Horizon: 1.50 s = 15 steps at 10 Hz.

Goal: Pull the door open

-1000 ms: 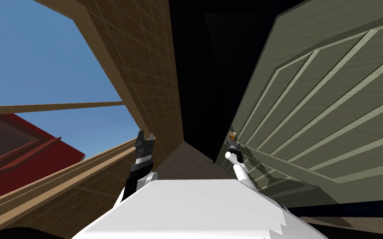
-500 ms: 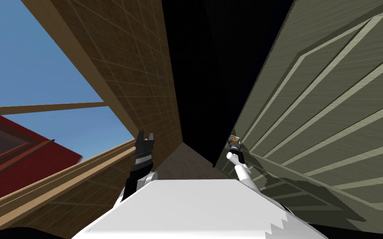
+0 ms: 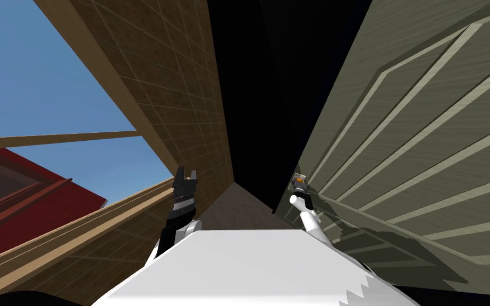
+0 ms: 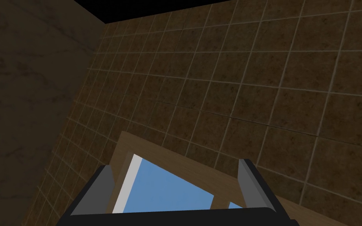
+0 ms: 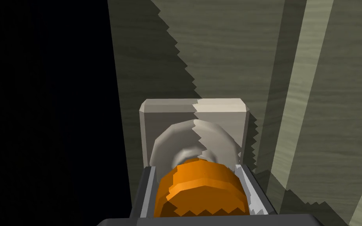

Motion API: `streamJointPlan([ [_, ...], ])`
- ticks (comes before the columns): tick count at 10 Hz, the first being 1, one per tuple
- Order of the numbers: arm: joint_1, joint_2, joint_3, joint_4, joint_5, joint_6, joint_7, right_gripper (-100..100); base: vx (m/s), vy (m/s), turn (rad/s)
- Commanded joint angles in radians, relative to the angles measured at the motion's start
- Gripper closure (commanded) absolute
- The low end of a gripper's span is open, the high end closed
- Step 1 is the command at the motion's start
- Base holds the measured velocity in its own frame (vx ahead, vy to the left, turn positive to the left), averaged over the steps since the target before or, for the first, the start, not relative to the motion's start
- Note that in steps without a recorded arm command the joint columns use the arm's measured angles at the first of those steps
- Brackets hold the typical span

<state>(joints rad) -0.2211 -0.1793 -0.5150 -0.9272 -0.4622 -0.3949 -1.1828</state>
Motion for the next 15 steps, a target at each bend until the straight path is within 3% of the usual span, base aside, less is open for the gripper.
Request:
streamJointPlan([
  [1,-0.002,-0.001,0.0,-0.003,0.0,-0.003,-0.001,100,0.0,0.0,0.0],
  [10,0.0,0.009,0.122,-0.024,0.024,0.016,-0.058,100,-0.239,-0.015,0.089],
  [12,0.004,0.013,0.121,-0.028,0.025,0.02,-0.056,100,-0.162,-0.022,0.047],
  [15,0.015,0.004,0.161,-0.036,0.029,0.027,-0.082,100,-0.2,-0.017,0.118],
])
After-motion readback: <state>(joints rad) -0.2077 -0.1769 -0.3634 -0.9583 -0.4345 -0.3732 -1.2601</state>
